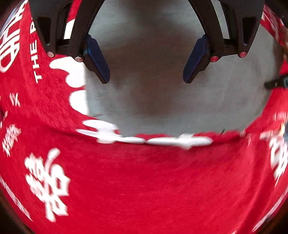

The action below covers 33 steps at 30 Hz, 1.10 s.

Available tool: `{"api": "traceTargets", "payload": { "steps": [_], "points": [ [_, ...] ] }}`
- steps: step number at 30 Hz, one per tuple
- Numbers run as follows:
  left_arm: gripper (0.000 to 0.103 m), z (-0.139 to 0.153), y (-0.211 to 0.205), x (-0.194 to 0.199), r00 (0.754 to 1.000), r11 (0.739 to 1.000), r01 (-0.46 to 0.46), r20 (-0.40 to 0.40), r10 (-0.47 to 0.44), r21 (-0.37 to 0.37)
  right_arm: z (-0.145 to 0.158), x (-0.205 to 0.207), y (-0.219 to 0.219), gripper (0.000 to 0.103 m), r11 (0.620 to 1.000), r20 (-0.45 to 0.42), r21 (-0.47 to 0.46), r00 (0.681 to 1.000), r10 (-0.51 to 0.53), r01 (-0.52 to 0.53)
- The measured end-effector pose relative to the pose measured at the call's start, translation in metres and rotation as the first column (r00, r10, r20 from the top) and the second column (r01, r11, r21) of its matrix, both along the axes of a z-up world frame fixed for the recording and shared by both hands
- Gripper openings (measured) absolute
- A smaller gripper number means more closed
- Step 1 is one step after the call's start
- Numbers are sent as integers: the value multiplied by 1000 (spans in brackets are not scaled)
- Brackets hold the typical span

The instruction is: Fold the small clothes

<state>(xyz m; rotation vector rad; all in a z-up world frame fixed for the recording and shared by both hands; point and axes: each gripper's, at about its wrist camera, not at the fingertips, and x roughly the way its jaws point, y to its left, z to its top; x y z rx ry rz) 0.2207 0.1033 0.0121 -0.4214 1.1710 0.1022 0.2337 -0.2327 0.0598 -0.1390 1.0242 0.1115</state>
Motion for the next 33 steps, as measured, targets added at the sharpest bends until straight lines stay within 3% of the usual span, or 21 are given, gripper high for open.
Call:
{"api": "traceTargets", "payload": {
  "steps": [6, 7, 8, 9, 10, 11, 15, 20, 23, 29, 33],
  "points": [
    [102, -2, -5, 11, 1000, 1000, 2, 9, -2, 0, -17, -12, 31, 86, 991, -17, -73, 994, 112, -113],
    [88, 0, -6, 13, 1000, 1000, 7, 20, -7, -3, -20, -10, 31, 87, 991, -39, -66, 993, 115, -117],
    [63, 6, -6, 12, 999, 1000, 19, 46, -18, -8, -22, -7, 28, 87, 994, -43, -41, 994, 103, -105],
    [51, 12, -10, 11, 997, 999, 36, 63, -35, -12, -23, -4, 24, 89, 996, -53, -14, 995, 86, -87],
    [33, 16, -14, 11, 997, 999, 44, 61, -44, -5, -24, -3, 22, 90, 997, -60, -1, 995, 78, -78],
    [29, 19, -17, 12, 997, 998, 58, 60, -58, -5, -24, -1, 21, 91, 997, -65, 4, 995, 80, -80],
    [27, 29, -26, 16, 997, 997, 69, 40, -71, 47, -20, -2, 21, 91, 996, -66, 54, 995, 81, -77],
    [26, 54, -30, 17, 997, 998, 57, 46, -59, 40, -25, -3, 33, 94, 993, -41, -30, 993, 111, -112],
    [26, 74, -42, 18, 994, 995, 87, 64, -90, 55, -10, -3, 20, 94, 996, -22, -7, 996, 89, -89],
    [23, 112, -90, 30, 987, 988, 148, 50, -150, 39, 8, -14, -24, 94, 999, 1, 38, 1000, 21, -21],
    [20, 137, -143, 43, 977, 978, 204, 60, -207, 45, 17, -23, -54, 94, 999, 23, 45, 1000, -12, 11]
  ]
}}
